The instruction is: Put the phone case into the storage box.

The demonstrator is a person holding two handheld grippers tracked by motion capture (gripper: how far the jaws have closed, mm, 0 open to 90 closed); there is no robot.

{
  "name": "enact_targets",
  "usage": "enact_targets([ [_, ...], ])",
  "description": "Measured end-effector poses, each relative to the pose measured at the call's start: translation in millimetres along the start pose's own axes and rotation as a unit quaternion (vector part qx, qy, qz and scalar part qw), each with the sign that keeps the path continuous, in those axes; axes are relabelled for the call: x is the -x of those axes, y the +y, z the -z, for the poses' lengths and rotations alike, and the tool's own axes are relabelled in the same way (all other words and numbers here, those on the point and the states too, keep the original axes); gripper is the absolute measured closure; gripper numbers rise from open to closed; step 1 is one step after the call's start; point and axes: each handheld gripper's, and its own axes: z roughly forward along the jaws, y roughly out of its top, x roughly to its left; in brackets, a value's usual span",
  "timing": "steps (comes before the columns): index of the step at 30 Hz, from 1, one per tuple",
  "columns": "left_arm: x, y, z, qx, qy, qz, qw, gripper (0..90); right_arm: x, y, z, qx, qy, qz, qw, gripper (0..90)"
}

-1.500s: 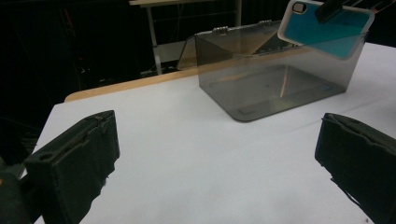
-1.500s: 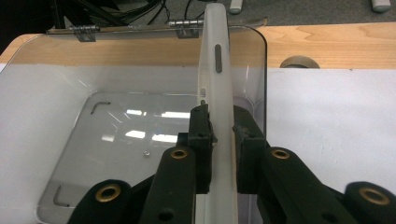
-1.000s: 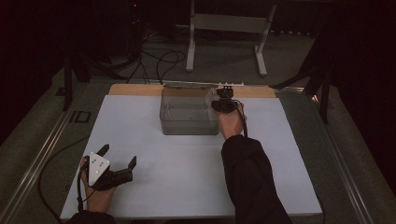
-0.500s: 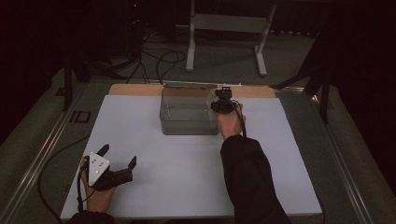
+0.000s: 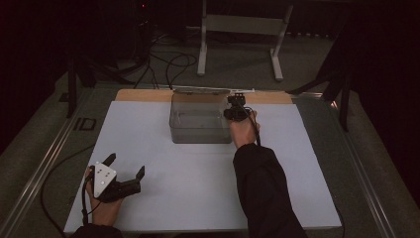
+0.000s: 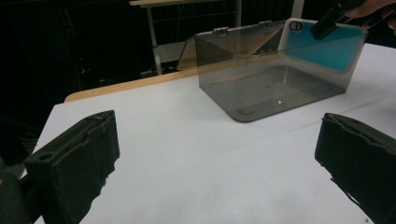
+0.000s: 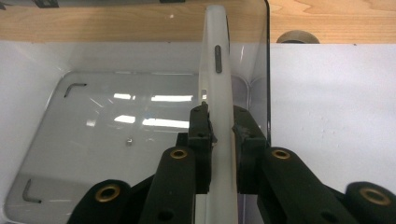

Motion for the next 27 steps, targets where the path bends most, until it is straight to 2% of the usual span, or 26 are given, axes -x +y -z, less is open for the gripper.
enact_targets([
  [23, -0.1, 0.1, 0.3, 0.001, 0.0, 0.001, 1.0, 0.7, -2.0, -1.2, -4.6, -0.016, -0.008, 0.001, 0.9998, 80.1],
  [27, -0.2, 0.2, 0.5, 0.001, 0.0, 0.001, 1.0, 0.7, -3.7, -1.6, -5.3, -0.015, -0.016, 0.005, 0.9998, 80.1],
])
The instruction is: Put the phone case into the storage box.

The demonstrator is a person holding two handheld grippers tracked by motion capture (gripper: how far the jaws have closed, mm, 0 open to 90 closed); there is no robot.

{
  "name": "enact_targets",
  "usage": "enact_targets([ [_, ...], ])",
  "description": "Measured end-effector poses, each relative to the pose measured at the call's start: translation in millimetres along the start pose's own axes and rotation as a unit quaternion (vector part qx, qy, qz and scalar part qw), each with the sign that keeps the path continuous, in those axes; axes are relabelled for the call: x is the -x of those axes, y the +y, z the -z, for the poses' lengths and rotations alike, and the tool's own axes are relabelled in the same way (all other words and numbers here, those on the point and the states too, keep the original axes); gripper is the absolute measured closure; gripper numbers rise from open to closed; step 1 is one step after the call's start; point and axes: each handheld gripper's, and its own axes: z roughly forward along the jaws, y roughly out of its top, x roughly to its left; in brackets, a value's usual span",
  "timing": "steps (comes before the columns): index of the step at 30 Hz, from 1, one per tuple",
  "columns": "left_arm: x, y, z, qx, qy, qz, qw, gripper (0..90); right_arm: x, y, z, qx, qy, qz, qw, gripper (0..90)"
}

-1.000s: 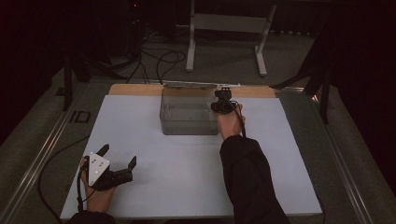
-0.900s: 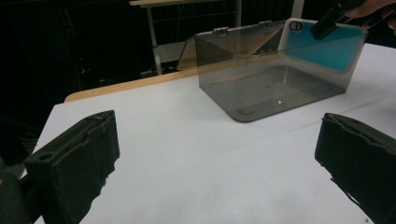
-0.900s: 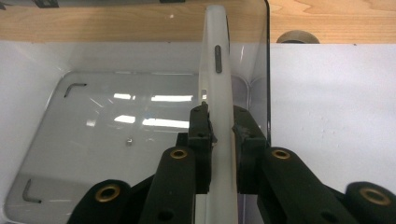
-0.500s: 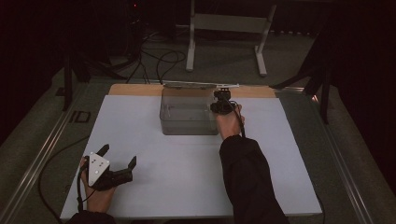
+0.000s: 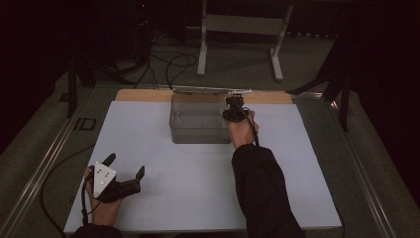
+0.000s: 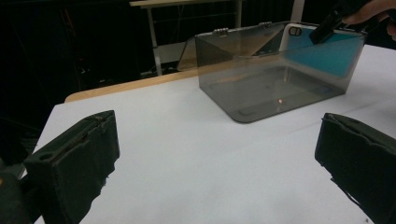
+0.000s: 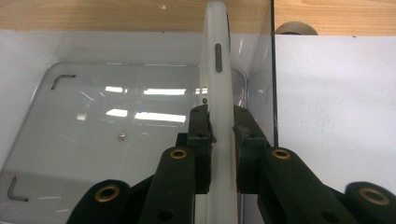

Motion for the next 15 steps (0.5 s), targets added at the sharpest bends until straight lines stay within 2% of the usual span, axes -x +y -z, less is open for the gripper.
enact_targets([
  [15, 0.7, 0.1, -0.2, 0.001, 0.0, 0.0, 1.0, 0.7, 0.4, -0.1, 0.1, -0.001, 0.007, -0.005, 1.0, 79.6],
])
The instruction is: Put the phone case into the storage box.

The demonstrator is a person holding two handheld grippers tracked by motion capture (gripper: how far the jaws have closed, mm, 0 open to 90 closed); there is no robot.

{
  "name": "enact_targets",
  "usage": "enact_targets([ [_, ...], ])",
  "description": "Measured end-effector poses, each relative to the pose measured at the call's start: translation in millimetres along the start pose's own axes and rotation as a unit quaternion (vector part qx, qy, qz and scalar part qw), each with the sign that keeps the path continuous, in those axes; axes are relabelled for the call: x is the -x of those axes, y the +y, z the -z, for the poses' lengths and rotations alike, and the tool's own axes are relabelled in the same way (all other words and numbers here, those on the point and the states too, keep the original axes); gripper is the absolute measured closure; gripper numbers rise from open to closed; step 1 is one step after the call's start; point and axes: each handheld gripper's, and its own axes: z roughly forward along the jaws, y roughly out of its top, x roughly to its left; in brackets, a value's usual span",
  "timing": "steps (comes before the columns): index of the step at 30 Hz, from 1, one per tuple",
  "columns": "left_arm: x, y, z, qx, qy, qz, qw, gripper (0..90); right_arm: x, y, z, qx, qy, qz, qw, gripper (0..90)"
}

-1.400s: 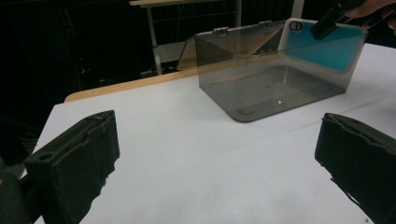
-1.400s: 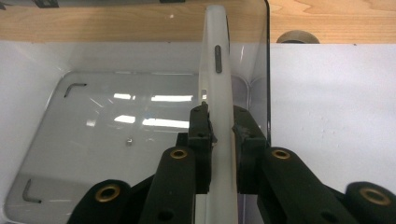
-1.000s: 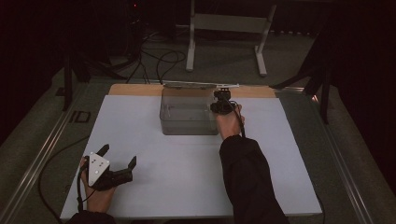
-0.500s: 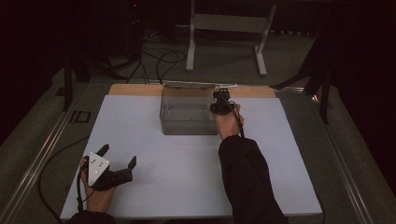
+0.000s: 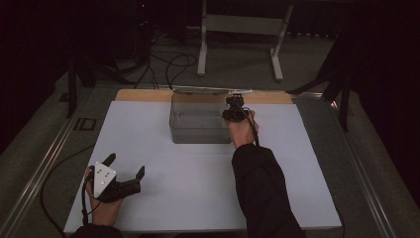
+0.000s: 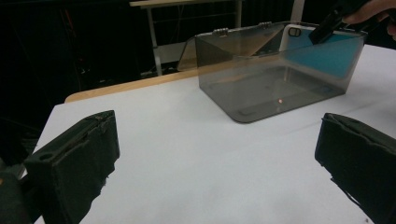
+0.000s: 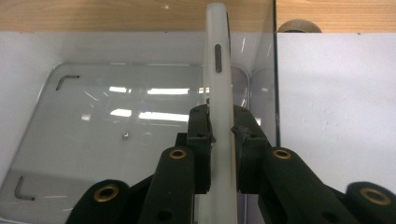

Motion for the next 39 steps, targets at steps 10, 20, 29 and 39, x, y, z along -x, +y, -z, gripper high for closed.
enact_targets([
  [10, 0.0, -0.1, -0.2, -0.001, 0.0, -0.001, 1.0, 0.7, -2.0, -0.9, 0.6, 0.001, -0.006, -0.002, 1.0, 78.5],
  [20, 0.0, -0.1, -0.2, -0.001, 0.0, -0.001, 1.0, 0.7, -2.7, -1.1, 0.6, -0.001, -0.009, -0.001, 1.0, 78.5],
  [29, 0.1, -0.1, -0.2, -0.002, 0.0, -0.001, 1.0, 0.7, -4.8, -2.1, 1.2, 0.002, -0.014, 0.009, 0.9999, 74.4],
  [39, 0.2, -0.2, -0.3, -0.001, 0.0, -0.001, 1.0, 0.7, -4.9, -2.0, 4.6, 0.007, -0.014, 0.006, 0.9999, 73.9],
])
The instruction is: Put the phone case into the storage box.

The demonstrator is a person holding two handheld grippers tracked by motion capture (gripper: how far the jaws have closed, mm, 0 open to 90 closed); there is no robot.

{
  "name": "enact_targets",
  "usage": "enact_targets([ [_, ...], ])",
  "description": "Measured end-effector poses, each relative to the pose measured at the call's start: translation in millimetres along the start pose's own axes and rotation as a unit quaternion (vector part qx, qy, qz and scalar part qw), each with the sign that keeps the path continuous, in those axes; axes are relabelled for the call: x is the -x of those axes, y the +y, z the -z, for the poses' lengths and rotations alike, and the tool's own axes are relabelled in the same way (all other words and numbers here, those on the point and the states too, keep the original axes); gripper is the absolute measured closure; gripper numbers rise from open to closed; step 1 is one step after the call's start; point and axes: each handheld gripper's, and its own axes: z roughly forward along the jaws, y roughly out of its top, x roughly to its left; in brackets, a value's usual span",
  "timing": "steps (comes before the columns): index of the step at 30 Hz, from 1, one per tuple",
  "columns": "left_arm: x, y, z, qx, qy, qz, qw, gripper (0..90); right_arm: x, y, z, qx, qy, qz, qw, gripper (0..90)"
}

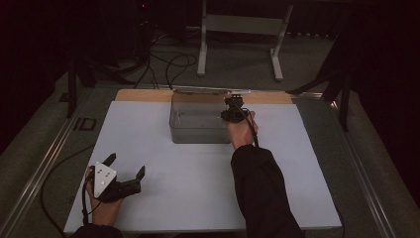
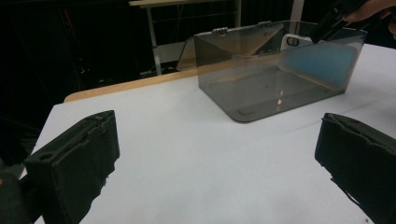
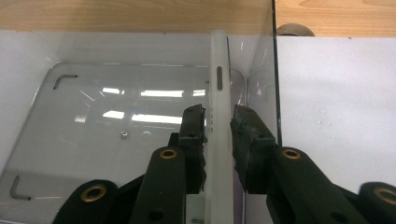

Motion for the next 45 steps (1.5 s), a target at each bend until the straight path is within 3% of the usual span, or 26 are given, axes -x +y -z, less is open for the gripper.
enact_targets([
  [24, 1.5, -0.3, -1.0, -0.002, -0.002, -0.001, 1.0, 0.7, 5.8, 4.1, 16.0, 0.022, 0.012, -0.001, 0.9997, 69.5],
  [39, 1.5, -0.2, -0.8, -0.001, -0.002, -0.001, 1.0, 0.7, 6.0, 5.4, 21.2, 0.033, 0.033, 0.016, 0.9988, 54.5],
  [45, 1.9, -0.2, -1.2, -0.002, -0.003, -0.002, 1.0, 0.7, 7.1, 5.2, 23.2, 0.054, 0.033, 0.043, 0.9971, 48.3],
])
